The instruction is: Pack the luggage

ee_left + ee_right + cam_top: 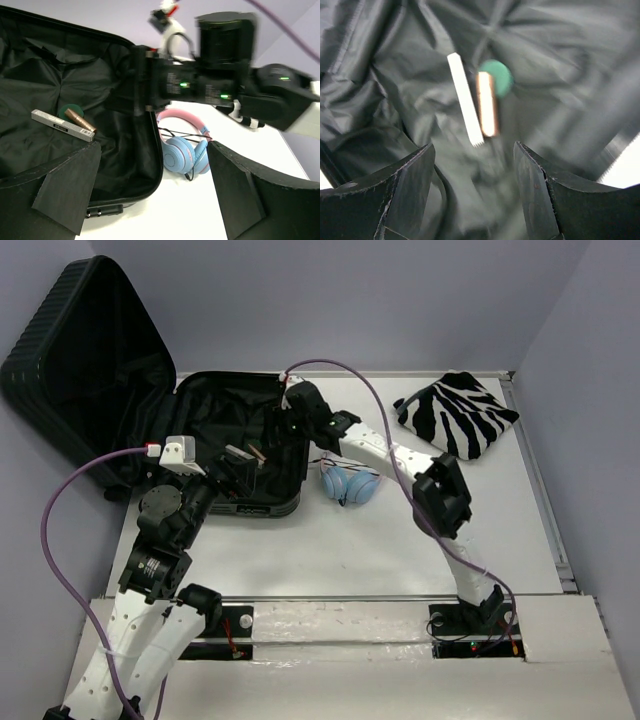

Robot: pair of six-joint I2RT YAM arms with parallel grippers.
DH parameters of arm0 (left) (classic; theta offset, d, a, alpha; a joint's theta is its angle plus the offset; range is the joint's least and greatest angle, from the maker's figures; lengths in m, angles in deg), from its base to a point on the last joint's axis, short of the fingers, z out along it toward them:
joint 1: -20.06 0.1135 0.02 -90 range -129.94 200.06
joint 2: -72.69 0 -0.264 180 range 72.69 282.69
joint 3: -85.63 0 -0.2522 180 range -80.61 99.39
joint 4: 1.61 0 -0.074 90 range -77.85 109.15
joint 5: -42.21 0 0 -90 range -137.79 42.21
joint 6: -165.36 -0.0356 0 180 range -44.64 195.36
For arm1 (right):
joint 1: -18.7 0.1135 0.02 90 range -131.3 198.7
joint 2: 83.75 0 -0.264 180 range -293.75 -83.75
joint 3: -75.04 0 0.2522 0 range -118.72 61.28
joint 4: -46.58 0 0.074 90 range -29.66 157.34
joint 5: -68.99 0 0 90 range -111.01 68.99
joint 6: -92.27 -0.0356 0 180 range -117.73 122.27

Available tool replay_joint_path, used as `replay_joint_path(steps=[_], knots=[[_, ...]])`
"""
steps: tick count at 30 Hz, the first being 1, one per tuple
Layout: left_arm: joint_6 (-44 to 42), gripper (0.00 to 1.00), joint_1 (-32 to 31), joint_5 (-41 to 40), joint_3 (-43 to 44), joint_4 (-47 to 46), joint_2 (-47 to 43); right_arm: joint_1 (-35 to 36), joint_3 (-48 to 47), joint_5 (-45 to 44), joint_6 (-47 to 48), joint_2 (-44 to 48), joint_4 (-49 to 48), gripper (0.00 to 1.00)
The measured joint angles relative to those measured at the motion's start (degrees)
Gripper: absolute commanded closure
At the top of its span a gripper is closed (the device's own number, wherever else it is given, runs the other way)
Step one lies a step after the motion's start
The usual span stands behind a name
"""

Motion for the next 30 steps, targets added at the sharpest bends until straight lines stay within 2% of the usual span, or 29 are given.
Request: replay_joint_path(steps=[3, 6, 8, 10, 14, 18, 25, 26, 27, 28, 30], knots=[[0.0, 0.01, 0.0, 0.0, 0.0, 0.0, 0.0, -0.3, 8.6, -4.9, 0.3, 6.3, -0.6, 0.29], [-0.1, 0.01, -0.1, 0.0, 0.0, 0.1, -0.1, -1.7, 20.3, -11.0, 0.3, 19.4, -1.9, 0.15], [-0.2, 0.01, -0.2, 0.0, 0.0, 0.1, -0.3, -4.5, 29.4, -14.6, -0.3, 27.2, -2.4, 0.09], [-0.2, 0.01, -0.3, 0.0, 0.0, 0.0, -0.4, -9.9, 37.8, -18.1, -1.2, 32.5, -2.8, 0.09], [-0.2, 0.01, -0.3, 0.9, 0.0, 0.0, -0.4, -17.9, 46.7, -22.4, -2.2, 33.8, -2.1, 0.11], [-0.2, 0.01, -0.3, 1.3, 0.0, 0.0, -0.4, -18.4, 49.7, -23.8, -3.5, 29.7, -0.3, 0.16], [-0.2, 0.01, -0.3, 1.6, 0.0, 0.0, -0.4, -17.6, 48.5, -23.9, -6.1, 22.0, -1.1, 0.42], [-0.2, 0.01, -0.3, 1.6, 0.0, 0.0, -0.4, -17.6, 48.4, -23.9, -6.3, 21.7, -1.2, 0.58], [-0.2, 0.01, -0.3, 1.6, 0.0, 0.0, -0.4, -17.7, 48.3, -24.0, -6.5, 21.4, -1.2, 0.64], [-0.2, 0.01, -0.3, 1.7, 0.0, 0.0, -0.4, -17.7, 48.2, -24.0, -6.9, 21.2, -1.3, 0.78], [-0.2, 0.01, -0.3, 1.8, 0.0, 0.0, -0.4, -17.7, 48.0, -24.5, -6.4, 20.9, -1.2, 0.91]])
